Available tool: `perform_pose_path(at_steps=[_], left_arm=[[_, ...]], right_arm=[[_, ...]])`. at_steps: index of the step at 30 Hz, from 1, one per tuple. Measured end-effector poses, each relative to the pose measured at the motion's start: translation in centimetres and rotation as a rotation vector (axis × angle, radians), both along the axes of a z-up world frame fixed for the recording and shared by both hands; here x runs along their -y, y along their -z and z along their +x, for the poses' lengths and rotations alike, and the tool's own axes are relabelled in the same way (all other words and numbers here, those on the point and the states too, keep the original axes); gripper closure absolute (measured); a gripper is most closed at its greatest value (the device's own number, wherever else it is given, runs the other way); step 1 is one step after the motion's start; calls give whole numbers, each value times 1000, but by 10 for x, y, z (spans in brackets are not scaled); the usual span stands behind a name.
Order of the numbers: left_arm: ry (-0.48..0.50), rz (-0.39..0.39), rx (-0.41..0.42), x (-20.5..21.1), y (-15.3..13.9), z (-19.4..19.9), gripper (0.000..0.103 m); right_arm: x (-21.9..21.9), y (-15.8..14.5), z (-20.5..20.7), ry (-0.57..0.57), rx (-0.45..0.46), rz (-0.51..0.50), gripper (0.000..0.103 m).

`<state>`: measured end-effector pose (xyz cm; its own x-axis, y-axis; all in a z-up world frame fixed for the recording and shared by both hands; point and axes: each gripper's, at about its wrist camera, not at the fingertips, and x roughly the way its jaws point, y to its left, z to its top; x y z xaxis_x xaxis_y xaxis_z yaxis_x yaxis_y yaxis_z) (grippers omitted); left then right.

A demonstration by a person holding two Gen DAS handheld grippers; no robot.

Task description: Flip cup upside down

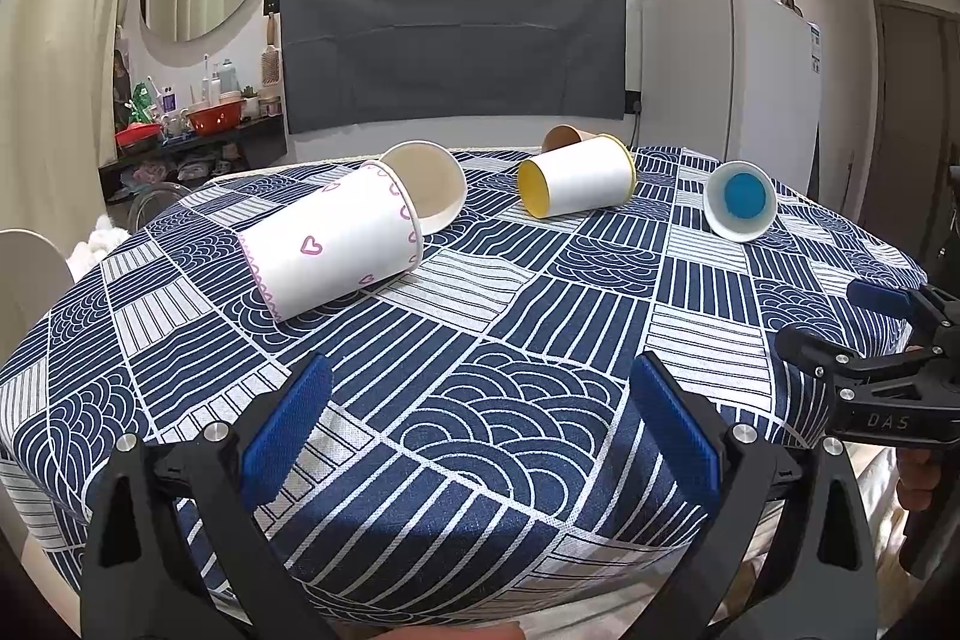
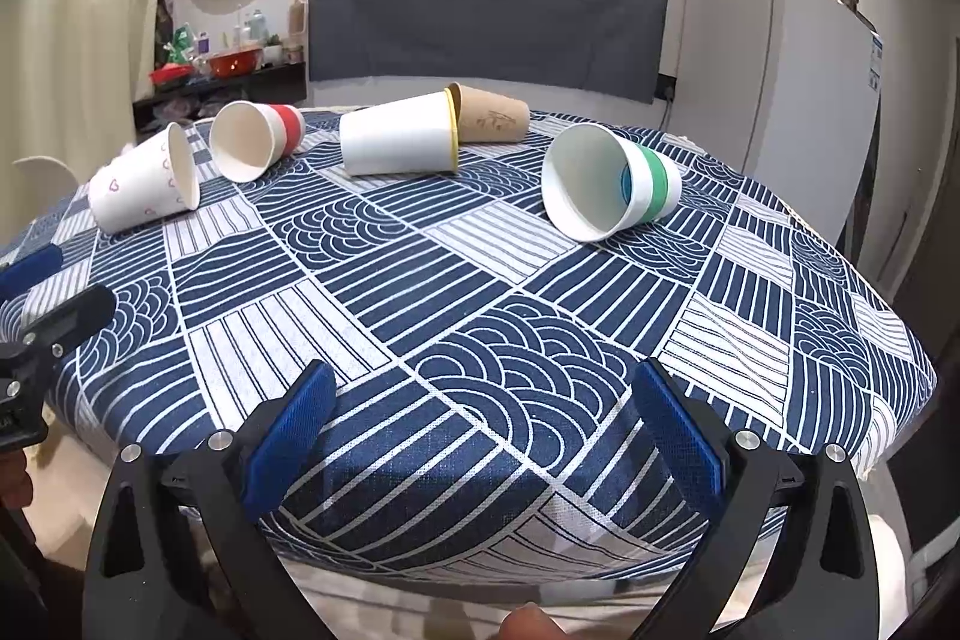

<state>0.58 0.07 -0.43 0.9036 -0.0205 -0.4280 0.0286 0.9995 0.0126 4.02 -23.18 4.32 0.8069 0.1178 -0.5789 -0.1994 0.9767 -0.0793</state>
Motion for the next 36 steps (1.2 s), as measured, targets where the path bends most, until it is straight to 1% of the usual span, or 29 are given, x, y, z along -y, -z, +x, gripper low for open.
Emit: perform_pose_path(at_steps=[9, 12, 22, 24, 27, 30, 36], left_arm=[[2, 2, 5, 0, -1, -1, 6], [2, 2, 3, 0, -1, -1, 6], [-4, 2, -1, -1, 0, 2, 6], [-8, 9, 7, 0, -1, 2, 6], [-10, 14, 43, -2, -7, 0, 6], [-27, 7, 63, -7, -12, 2, 6], [-44, 12, 36, -14, -16, 16, 6]], right_arm=[[-1, 1, 0, -1, 1, -10, 8], [-2, 0, 0, 7, 5, -30, 8], [-3, -1, 4, 1, 1, -33, 8], [-3, -2, 4, -3, 0, -31, 8], [-3, -2, 5, -8, -1, -31, 8], [-3, -4, 7, -18, -4, -33, 8], [-7, -19, 15, -50, 19, -40, 8]])
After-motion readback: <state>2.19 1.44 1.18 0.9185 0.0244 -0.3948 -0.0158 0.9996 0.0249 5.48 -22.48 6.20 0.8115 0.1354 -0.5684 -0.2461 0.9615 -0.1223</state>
